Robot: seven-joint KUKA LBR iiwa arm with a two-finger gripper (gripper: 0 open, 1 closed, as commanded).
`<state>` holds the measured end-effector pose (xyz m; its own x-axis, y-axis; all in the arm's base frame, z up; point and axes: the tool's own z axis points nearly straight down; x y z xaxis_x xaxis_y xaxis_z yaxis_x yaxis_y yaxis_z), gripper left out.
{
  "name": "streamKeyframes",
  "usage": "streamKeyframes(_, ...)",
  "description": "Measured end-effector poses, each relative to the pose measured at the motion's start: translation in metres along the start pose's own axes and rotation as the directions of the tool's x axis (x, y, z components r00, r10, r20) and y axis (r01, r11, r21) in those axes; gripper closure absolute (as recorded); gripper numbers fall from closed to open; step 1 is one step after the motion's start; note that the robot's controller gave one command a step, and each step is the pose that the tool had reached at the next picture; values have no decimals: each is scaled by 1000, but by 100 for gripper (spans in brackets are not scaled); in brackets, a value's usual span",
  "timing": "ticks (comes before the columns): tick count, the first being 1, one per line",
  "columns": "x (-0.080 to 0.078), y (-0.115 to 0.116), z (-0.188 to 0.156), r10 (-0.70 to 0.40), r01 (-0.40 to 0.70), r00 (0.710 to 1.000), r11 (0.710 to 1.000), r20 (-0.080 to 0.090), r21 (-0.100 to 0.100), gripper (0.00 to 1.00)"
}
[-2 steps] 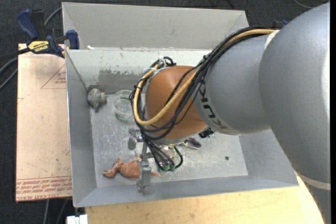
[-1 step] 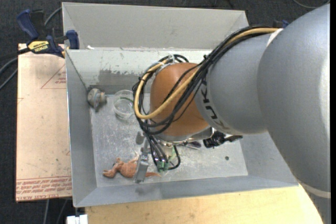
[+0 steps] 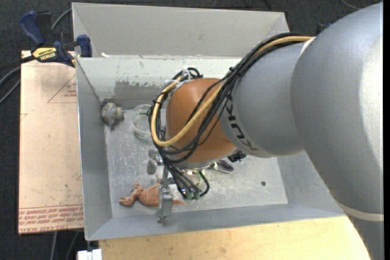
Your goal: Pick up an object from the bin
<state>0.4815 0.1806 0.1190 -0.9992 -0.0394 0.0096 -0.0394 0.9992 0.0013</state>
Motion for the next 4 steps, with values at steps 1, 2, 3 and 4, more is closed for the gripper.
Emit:
streamKeyframes(1, -5, 8, 48, 129, -129, 991, 992, 19, -5, 0)
streamKeyframes(2, -1, -11, 49, 51, -51, 999, 999, 7, -2, 100)
streamKeyframes(3, -1, -11, 48, 52, -52, 999, 999, 7, -2, 100)
streamKeyframes(4, 1, -11, 44, 52, -52, 999, 999, 3, -1, 100)
